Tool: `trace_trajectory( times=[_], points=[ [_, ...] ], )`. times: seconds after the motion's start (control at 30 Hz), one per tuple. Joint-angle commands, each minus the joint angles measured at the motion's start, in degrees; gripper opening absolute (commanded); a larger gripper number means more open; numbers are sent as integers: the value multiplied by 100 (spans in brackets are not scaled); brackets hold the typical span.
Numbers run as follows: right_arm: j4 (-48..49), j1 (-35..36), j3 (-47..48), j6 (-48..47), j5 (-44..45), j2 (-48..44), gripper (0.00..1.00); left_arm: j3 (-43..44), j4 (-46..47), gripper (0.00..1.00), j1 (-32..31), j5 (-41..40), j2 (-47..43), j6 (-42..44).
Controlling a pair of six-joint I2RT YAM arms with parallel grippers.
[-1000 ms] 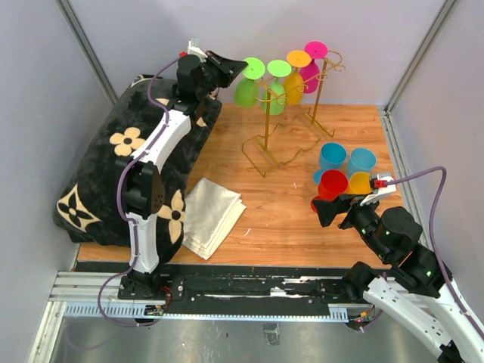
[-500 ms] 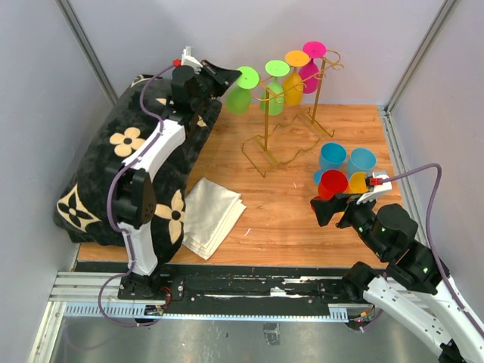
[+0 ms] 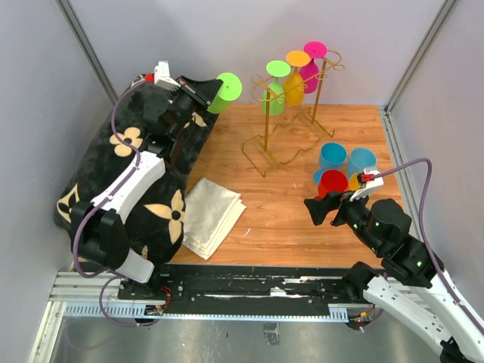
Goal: Take the wine glass off the wine glass rack
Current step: Place the wine glass at the center of the board.
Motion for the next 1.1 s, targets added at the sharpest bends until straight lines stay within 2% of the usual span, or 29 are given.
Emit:
trace_trajectory(
  times=[0.0, 0.1, 0.2, 0.3, 0.43, 0.67, 0.83, 1.07],
  points=[
    [238, -62, 156, -87, -94, 27, 99, -468, 276, 0, 5, 364, -590, -16],
    [329, -63, 211, -225, -128, 97, 99, -1102, 225, 1, -206, 575, -1203, 288],
    [592, -59, 245, -453, -319, 271, 99, -1876, -11, 0, -721, 614, -1916, 995],
    [664, -61, 465, -555, -794, 665, 99, -2603, -122, 1, -1180, 836, -2547, 1344],
    [880, -61, 746, -438, -1945, 1270, 96, -3702, 101, 1, -1687, 705, -3314, 1213],
    [2124, -63, 504, 271, -4164, 2029, 83, -5108, 923, 0, -2410, 633, -4119, 696],
    [2600, -62, 75, 767, -4527, 2229, 69, -5797, 1510, 1, -2580, 485, -4566, 281],
    [2957, -41, -141, 983, -5049, 2450, 58, -5919, 1793, 2, -2607, 953, -4731, 254]
  ],
)
